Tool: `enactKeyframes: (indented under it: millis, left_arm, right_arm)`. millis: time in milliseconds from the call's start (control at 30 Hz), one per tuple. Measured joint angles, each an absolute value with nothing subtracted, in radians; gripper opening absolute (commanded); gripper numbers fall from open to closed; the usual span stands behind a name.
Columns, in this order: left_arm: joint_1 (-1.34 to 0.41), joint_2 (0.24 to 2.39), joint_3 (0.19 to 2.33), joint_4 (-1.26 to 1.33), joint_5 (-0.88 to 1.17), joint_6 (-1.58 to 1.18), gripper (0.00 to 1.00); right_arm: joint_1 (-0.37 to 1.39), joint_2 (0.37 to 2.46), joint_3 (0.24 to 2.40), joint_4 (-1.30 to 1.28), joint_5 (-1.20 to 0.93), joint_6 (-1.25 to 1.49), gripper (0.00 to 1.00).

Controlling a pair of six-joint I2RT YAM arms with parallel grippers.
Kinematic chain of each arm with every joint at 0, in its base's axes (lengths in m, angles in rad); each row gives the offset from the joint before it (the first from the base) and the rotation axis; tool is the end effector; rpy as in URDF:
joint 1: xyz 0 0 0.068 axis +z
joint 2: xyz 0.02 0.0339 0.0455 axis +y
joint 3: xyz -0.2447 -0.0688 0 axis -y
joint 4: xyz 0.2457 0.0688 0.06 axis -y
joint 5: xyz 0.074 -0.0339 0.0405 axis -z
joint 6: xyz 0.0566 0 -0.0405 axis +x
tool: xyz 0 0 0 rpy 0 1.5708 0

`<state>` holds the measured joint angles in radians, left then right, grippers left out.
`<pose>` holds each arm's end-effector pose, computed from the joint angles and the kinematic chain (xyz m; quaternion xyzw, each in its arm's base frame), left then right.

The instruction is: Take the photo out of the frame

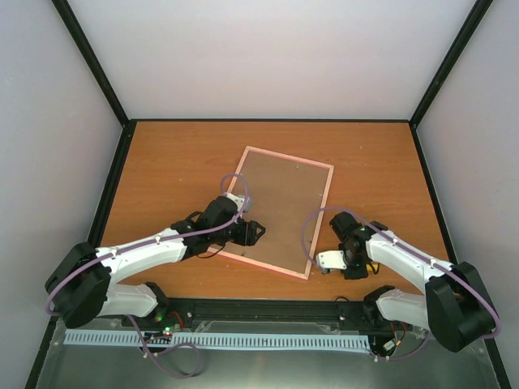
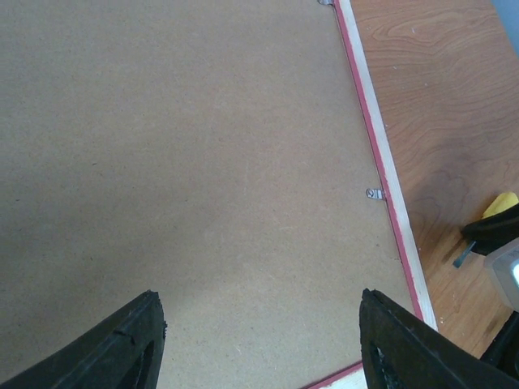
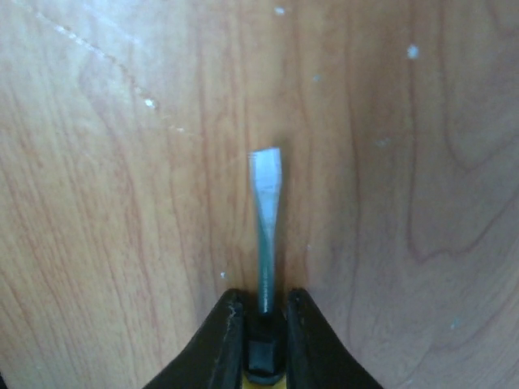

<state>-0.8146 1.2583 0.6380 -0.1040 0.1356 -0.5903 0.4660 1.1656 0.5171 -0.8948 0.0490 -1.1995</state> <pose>0.1845 -0.2068 0.1662 0.1295 0.9008 -0.3119 0.2729 0.1435 0.0690 0.1073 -0.7393 0.6728 -0.0278 0.0040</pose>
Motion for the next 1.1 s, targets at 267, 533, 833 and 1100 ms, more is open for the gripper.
enactKeyframes:
  millis: [267, 533, 833, 1100]
  left_arm:
    - [-0.815, 1.258, 0.638, -0.100, 0.115, -0.570, 0.64]
    - [-0.826, 1.224, 0.640, 0.015, 0.163, -0.498, 0.64]
    - [-0.885, 1.258, 0.723, 0.223, 0.293, -0.414, 0.65]
    - [-0.885, 1.390, 0.815, 0.378, 0.376, -0.433, 0.61]
  right_arm:
    - [0.465, 1.192, 0.714, -0.992, -0.053, -1.113, 0.03]
    - [0.373, 1.335, 1.106, -1.110, -0.414, -0.936, 0.03]
    - [0.248, 1.483, 1.350, -1.219, -0.870, -0.764, 0.03]
    - [0.249, 1.510, 1.365, -1.234, -1.119, -0.653, 0.03]
